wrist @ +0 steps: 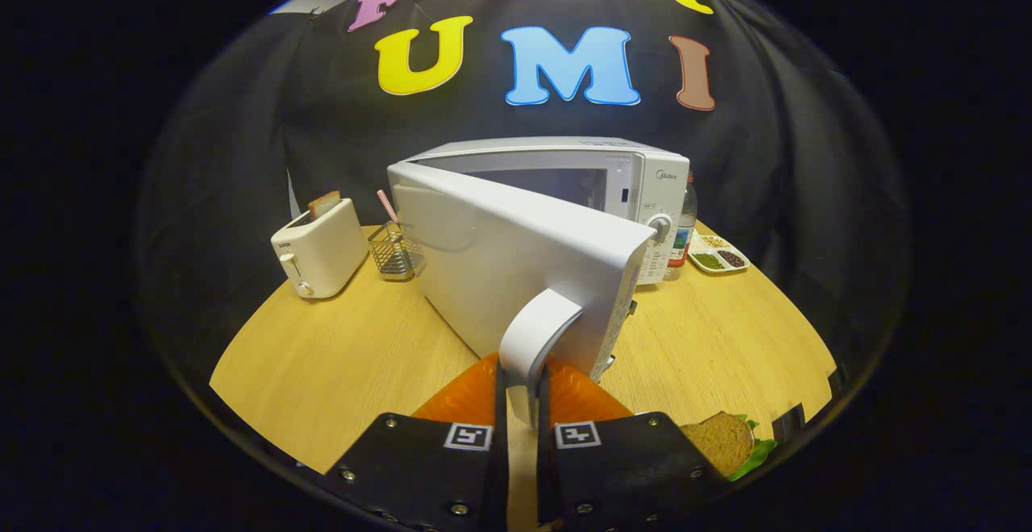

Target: Open the microwave, put the food inside, and close the microwave door.

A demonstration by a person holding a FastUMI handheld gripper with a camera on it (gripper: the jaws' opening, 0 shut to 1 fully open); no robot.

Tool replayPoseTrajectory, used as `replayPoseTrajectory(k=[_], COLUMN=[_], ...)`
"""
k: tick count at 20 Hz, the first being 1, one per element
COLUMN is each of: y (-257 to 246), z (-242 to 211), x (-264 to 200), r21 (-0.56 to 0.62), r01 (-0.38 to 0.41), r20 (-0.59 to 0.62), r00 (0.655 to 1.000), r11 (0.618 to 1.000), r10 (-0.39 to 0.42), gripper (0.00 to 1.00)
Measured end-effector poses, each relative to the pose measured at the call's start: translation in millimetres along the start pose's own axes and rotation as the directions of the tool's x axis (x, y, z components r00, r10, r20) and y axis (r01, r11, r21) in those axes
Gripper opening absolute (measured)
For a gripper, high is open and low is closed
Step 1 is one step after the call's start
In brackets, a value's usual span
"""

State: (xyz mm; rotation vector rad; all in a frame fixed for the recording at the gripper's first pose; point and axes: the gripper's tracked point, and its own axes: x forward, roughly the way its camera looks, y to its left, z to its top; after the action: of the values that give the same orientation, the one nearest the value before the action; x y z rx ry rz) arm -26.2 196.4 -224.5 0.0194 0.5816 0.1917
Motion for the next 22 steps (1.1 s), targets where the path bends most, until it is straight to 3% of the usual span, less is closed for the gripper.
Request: replayPoseTrajectory(k=[12, 22], y=[77.7, 142.6], z=[-30.3, -43.6], x=[-27.5, -48.6], r21=[-0.027, -0.09], r01=[-0.087, -0.208], r20=[0.001, -0.006], r00=[0.996, 0.978], r11=[0.996, 0.974], r10=[0.087, 0.209], gripper=[0.18, 0.18])
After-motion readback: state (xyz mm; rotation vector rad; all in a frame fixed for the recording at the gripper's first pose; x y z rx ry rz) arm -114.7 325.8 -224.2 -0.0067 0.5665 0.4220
